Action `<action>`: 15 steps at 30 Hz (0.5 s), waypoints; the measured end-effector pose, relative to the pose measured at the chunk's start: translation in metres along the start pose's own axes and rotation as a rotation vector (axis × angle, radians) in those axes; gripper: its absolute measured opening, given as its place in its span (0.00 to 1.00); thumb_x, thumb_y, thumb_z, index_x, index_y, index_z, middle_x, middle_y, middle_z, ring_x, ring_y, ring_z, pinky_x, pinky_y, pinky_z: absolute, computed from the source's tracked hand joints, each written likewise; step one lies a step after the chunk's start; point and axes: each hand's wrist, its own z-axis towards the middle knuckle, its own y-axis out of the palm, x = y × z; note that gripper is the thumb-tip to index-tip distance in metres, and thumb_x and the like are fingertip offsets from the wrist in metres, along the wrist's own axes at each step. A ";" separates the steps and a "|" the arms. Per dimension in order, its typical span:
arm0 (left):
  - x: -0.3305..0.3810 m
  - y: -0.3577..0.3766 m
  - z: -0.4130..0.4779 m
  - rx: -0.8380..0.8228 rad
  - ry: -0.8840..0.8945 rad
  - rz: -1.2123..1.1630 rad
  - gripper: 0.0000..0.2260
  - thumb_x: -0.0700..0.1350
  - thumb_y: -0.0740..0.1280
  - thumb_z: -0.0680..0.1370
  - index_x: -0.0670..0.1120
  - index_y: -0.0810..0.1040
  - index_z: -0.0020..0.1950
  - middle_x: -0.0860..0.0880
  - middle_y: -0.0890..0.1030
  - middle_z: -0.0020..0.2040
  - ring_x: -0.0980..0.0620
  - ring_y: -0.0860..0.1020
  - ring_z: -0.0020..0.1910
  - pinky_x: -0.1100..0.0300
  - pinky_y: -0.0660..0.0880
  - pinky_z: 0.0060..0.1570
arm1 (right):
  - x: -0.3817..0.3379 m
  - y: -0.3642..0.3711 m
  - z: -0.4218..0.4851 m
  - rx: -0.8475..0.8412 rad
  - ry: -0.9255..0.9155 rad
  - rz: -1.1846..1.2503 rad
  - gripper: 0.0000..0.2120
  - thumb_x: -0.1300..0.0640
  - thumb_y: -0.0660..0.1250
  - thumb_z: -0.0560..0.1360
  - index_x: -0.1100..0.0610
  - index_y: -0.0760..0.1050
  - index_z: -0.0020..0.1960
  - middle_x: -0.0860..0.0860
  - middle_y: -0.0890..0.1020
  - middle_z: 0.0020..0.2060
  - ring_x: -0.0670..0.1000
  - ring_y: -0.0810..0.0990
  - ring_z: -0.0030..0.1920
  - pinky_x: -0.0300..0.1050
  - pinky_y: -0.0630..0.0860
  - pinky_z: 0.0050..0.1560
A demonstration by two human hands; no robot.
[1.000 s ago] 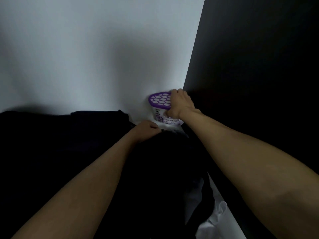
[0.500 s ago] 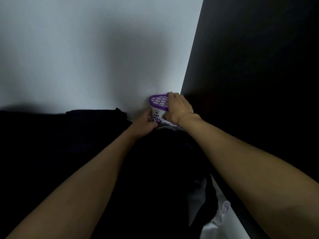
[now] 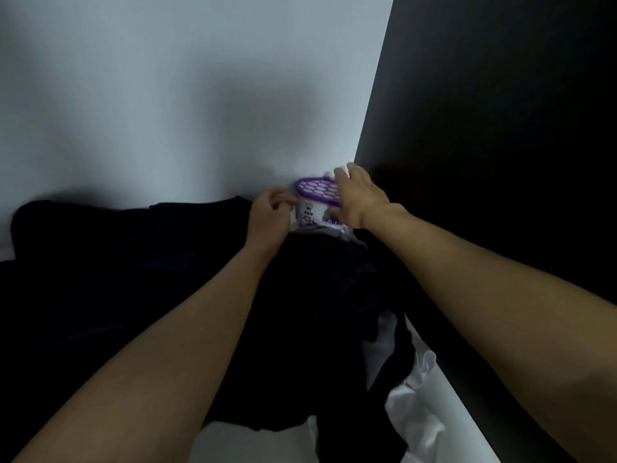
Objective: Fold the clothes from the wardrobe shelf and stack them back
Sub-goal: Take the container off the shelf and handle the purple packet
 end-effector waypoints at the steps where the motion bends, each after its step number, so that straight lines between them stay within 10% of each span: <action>1: 0.006 -0.004 -0.008 0.001 0.009 -0.008 0.14 0.31 0.59 0.78 0.39 0.74 0.61 0.41 0.83 0.54 0.45 0.80 0.57 0.53 0.75 0.61 | -0.002 -0.005 -0.008 0.026 0.007 0.028 0.39 0.50 0.75 0.71 0.57 0.59 0.75 0.58 0.61 0.73 0.59 0.58 0.75 0.57 0.67 0.68; 15: 0.025 -0.047 -0.117 0.205 -0.070 -0.296 0.17 0.31 0.55 0.77 0.42 0.72 0.63 0.50 0.81 0.44 0.55 0.79 0.43 0.61 0.76 0.53 | -0.077 -0.006 -0.159 0.432 -0.064 0.505 0.18 0.64 0.64 0.75 0.56 0.76 0.64 0.52 0.77 0.63 0.53 0.76 0.62 0.53 0.74 0.63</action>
